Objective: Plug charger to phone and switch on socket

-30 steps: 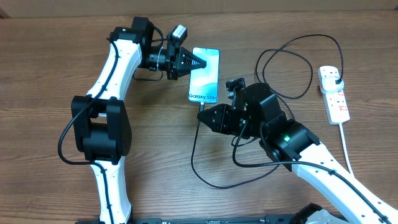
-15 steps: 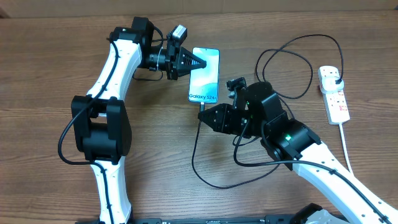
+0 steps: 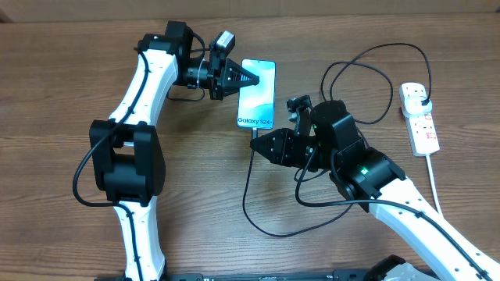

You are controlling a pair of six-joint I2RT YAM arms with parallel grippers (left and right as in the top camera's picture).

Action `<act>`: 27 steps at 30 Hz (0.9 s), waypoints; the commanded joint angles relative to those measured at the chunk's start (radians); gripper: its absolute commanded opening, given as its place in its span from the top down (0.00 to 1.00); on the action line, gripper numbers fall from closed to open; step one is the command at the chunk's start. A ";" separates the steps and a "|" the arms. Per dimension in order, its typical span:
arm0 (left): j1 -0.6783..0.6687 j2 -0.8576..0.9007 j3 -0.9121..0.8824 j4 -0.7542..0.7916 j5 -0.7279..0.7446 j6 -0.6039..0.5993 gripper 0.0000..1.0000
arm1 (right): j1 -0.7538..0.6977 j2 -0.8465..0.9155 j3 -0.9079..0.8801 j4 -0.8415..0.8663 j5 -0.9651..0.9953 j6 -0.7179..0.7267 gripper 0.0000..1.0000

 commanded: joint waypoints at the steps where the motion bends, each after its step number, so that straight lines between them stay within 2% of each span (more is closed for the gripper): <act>1: -0.024 -0.003 0.011 -0.012 0.052 0.020 0.96 | -0.035 0.003 0.005 0.027 0.080 -0.011 0.96; 19: -0.034 -0.003 0.011 -0.011 0.052 0.020 0.96 | -0.035 0.003 0.005 0.013 0.081 -0.019 0.96; 24: -0.024 -0.003 0.011 0.008 0.049 0.020 0.96 | -0.035 0.003 0.005 0.002 0.062 -0.019 0.81; 27: -0.010 -0.003 0.011 0.021 0.022 0.020 0.96 | -0.035 0.003 0.005 -0.016 0.054 -0.019 0.80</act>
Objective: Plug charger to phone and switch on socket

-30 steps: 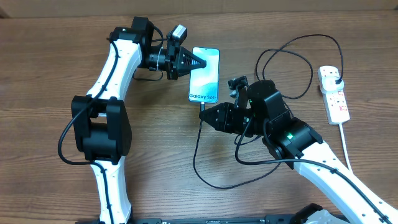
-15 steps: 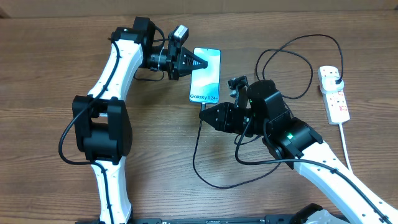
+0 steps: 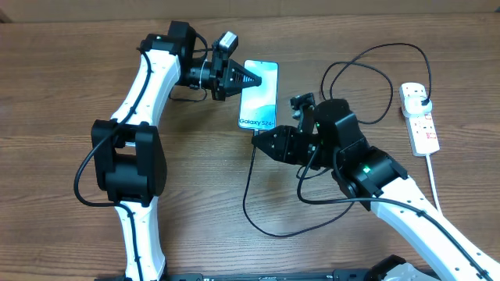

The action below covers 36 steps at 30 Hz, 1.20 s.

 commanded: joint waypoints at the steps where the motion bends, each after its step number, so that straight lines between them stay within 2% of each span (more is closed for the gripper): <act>1: 0.009 -0.003 0.011 0.006 -0.013 0.019 0.96 | -0.014 0.003 0.005 -0.012 0.038 -0.005 0.80; 6: 0.037 -0.003 0.010 -0.006 -0.270 0.019 0.96 | -0.014 0.003 0.005 -0.026 0.038 -0.012 0.74; 13: 0.045 0.003 0.010 -0.007 -0.529 0.019 0.96 | -0.014 0.003 0.005 -0.054 0.040 -0.058 0.55; 14: 0.046 0.011 0.010 -0.007 -0.552 0.019 0.96 | -0.014 0.003 0.005 -0.068 0.042 -0.065 0.48; 27: 0.046 0.172 0.010 0.016 -0.581 0.018 0.96 | -0.014 0.003 0.005 -0.190 0.084 -0.088 0.41; 36: 0.046 0.192 0.010 0.088 -0.633 -0.034 0.95 | -0.014 0.003 0.005 -0.217 0.092 -0.091 0.40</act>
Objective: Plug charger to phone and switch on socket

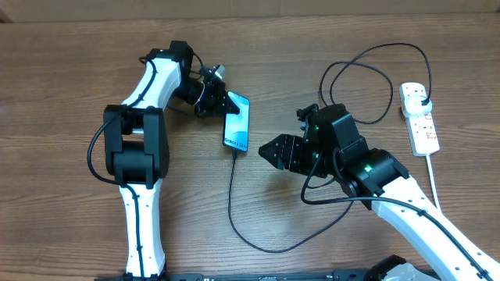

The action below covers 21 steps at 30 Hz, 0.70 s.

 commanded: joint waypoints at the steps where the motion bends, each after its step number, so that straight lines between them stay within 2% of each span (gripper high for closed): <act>1: -0.005 -0.005 0.010 0.020 -0.037 -0.045 0.96 | -0.003 0.003 0.005 0.001 0.018 -0.008 0.40; 8: -0.021 -0.005 0.010 0.037 -0.224 -0.109 0.96 | -0.003 0.003 0.005 -0.007 0.018 -0.009 0.40; 12: -0.027 -0.005 0.010 0.032 -0.235 -0.113 0.95 | -0.003 0.003 0.005 -0.013 0.018 -0.009 0.39; 21: -0.027 -0.005 0.010 0.018 -0.267 -0.111 0.86 | -0.003 0.003 0.005 -0.017 0.018 -0.009 0.39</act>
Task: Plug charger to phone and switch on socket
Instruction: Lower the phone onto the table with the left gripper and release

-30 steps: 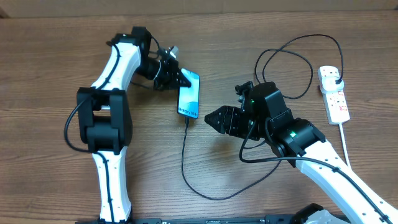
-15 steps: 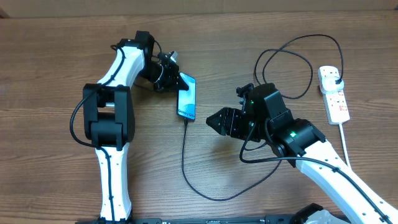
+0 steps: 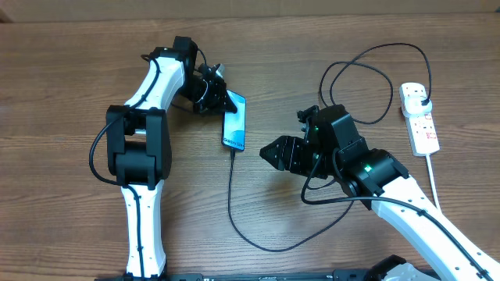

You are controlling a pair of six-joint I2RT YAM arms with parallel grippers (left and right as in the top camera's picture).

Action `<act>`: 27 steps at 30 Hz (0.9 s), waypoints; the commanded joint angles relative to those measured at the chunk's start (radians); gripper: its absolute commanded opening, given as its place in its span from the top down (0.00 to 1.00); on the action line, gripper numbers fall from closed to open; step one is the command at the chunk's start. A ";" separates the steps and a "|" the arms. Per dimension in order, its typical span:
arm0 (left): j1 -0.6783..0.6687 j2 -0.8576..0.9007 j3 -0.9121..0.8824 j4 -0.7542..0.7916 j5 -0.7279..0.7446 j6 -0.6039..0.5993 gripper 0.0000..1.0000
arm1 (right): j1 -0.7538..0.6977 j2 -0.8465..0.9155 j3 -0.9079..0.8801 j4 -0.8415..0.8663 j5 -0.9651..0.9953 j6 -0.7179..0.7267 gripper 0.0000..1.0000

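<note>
The phone [image 3: 235, 121] shows its lit screen and lies tilted, looking narrower than a flat phone. My left gripper [image 3: 222, 99] is shut on its upper left edge. The black charger cable [image 3: 231, 195] is plugged into the phone's lower end and runs down, loops right, and goes up to the white socket strip [image 3: 422, 125] at the far right. The charger's adapter [image 3: 417, 95] sits in the strip. My right gripper [image 3: 264, 150] stands open to the right of the plugged end, a short gap away and holding nothing.
The brown wooden table [image 3: 70, 195] bears the cable's loops, which lie in front of and behind my right arm [image 3: 367, 168]. The strip's white lead [image 3: 434, 187] runs toward the front right edge.
The phone has shifted very slightly up and to the right in my left gripper. My right gripper has stayed where it was.
At first the phone lay flat in the middle, my left gripper at its left edge and my right gripper at its lower end with the cable's plug. Later the phone stood tilted and further left in my left gripper, cable attached, my right gripper apart from it.
</note>
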 commanded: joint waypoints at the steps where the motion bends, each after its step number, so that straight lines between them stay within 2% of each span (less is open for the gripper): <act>1: -0.008 0.000 -0.001 -0.014 -0.114 -0.028 0.86 | -0.003 0.002 0.005 0.003 0.011 -0.008 0.39; 5: -0.008 0.000 -0.001 -0.027 -0.159 -0.028 0.80 | -0.003 0.002 0.005 0.002 0.010 -0.008 0.39; 13: -0.008 0.000 -0.001 -0.039 -0.227 -0.028 0.77 | -0.003 0.002 0.005 0.006 0.010 -0.008 0.39; 23: -0.008 0.000 -0.001 -0.039 -0.238 -0.021 0.64 | -0.003 0.002 0.005 -0.004 0.010 -0.009 0.38; 27: -0.008 0.000 -0.001 -0.050 -0.262 -0.021 0.63 | -0.003 0.002 0.005 -0.005 0.010 -0.028 0.38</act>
